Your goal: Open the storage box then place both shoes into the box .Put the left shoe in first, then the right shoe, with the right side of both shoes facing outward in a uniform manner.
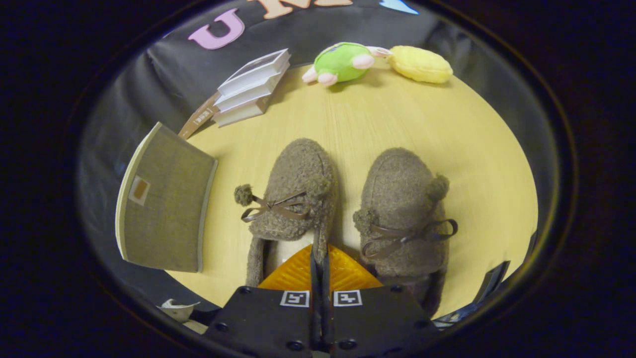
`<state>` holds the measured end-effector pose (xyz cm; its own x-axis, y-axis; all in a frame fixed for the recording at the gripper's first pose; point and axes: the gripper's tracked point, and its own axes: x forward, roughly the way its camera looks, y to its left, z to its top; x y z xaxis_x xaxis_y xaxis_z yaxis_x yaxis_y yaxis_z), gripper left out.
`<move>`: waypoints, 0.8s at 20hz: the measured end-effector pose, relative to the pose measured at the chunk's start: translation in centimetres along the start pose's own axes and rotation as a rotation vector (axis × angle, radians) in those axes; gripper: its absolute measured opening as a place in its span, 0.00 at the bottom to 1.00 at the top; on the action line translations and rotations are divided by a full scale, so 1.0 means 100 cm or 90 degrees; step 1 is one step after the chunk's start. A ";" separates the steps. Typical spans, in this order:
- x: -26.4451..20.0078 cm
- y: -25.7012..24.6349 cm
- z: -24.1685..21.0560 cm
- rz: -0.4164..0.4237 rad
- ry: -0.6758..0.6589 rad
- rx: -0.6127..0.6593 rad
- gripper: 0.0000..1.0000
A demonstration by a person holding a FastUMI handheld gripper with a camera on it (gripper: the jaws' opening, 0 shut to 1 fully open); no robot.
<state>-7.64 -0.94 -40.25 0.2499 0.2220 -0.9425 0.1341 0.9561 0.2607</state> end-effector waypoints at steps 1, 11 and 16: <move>-0.002 0.002 0.002 0.010 0.005 0.027 0.04; -0.046 0.055 0.030 0.080 -0.020 0.106 0.04; -0.080 0.105 0.053 0.121 -0.052 0.090 0.04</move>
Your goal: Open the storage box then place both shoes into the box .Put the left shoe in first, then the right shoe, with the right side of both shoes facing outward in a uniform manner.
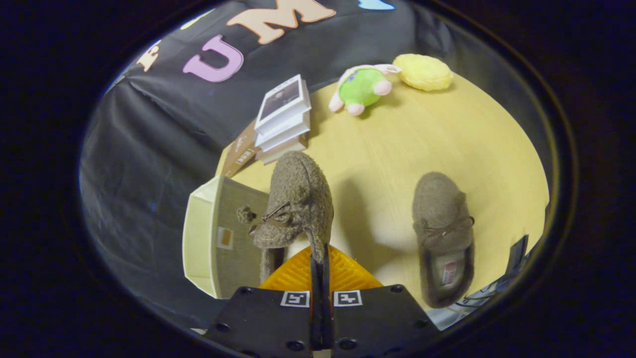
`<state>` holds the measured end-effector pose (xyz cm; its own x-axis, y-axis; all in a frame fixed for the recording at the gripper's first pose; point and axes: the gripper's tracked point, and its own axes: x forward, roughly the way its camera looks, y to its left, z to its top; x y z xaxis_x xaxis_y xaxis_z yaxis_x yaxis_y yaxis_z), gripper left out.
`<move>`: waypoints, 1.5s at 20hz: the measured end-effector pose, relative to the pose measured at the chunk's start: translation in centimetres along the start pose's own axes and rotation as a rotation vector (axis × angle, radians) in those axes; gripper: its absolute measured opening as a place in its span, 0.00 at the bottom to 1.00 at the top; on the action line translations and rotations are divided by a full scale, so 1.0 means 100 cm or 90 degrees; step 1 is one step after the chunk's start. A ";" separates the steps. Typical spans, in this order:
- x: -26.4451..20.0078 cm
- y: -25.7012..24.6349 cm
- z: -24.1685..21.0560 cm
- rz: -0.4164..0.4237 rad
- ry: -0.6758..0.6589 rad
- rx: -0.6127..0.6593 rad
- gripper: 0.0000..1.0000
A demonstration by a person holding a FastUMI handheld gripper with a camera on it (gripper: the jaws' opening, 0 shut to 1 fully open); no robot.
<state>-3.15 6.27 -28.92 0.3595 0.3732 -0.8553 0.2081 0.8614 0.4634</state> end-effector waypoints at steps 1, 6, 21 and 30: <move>-0.004 0.014 0.003 0.011 -0.003 -0.002 0.04; -0.010 0.082 0.011 0.067 -0.011 -0.011 0.04; 0.051 0.204 -0.033 0.091 0.030 -0.071 0.04; 0.101 0.223 -0.080 0.029 0.080 -0.096 0.04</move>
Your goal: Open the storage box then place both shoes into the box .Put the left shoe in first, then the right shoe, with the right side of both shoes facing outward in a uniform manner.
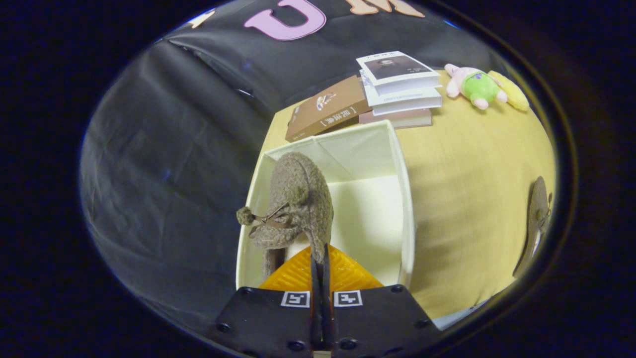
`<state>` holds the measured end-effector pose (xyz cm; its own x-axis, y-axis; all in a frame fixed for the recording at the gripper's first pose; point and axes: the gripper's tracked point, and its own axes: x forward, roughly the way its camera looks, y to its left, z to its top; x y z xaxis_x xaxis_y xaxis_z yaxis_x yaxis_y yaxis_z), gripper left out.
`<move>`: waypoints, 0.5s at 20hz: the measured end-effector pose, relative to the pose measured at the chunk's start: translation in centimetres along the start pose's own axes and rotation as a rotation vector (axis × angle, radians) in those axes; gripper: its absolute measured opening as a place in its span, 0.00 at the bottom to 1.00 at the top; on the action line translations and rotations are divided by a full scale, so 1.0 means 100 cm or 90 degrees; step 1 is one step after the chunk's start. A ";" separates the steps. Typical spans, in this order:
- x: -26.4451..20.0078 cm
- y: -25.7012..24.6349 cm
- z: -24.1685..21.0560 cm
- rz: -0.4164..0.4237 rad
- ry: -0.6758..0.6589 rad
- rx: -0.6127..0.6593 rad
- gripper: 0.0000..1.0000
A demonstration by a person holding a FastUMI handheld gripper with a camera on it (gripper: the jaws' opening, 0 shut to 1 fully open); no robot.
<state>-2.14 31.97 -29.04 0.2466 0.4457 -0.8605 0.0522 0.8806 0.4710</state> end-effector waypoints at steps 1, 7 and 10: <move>0.009 -0.001 0.000 -0.009 0.004 0.000 0.04; 0.039 0.006 -0.013 -0.039 0.035 0.008 0.04; 0.047 0.006 -0.020 -0.054 0.044 -0.019 0.06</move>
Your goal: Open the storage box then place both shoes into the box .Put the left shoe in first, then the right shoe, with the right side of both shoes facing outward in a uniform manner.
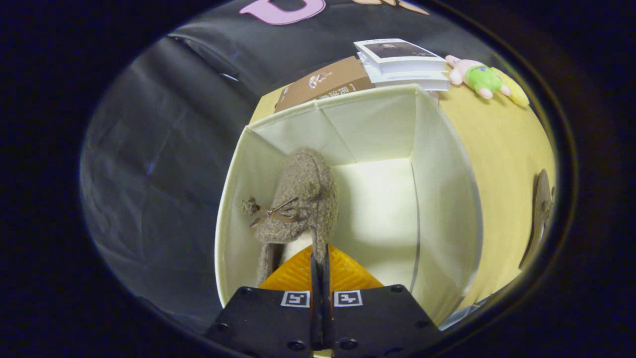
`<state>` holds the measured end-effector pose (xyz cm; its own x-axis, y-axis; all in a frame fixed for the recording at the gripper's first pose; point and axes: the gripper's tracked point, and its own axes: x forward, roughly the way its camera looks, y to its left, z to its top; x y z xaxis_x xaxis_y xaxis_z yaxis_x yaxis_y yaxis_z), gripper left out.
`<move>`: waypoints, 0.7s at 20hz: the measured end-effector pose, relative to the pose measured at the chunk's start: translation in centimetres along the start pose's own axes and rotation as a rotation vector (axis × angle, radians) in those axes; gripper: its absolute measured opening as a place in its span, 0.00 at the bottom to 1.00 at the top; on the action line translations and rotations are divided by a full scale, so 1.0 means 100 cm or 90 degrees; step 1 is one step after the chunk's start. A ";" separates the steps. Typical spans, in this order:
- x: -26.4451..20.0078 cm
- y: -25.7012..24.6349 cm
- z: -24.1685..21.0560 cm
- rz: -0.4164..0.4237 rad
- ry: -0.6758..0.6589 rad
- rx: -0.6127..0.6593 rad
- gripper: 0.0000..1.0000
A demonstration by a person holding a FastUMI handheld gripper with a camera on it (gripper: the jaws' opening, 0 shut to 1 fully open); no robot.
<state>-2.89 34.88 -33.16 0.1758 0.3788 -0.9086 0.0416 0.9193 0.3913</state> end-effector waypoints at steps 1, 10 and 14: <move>0.002 0.004 -0.003 0.007 0.005 -0.005 0.08; -0.012 0.025 -0.013 0.067 0.005 -0.071 0.61; -0.039 0.026 0.002 0.092 -0.045 -0.101 1.00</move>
<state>-3.28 35.76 -28.58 0.2368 0.5045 -0.8303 -0.1436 0.8634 0.4836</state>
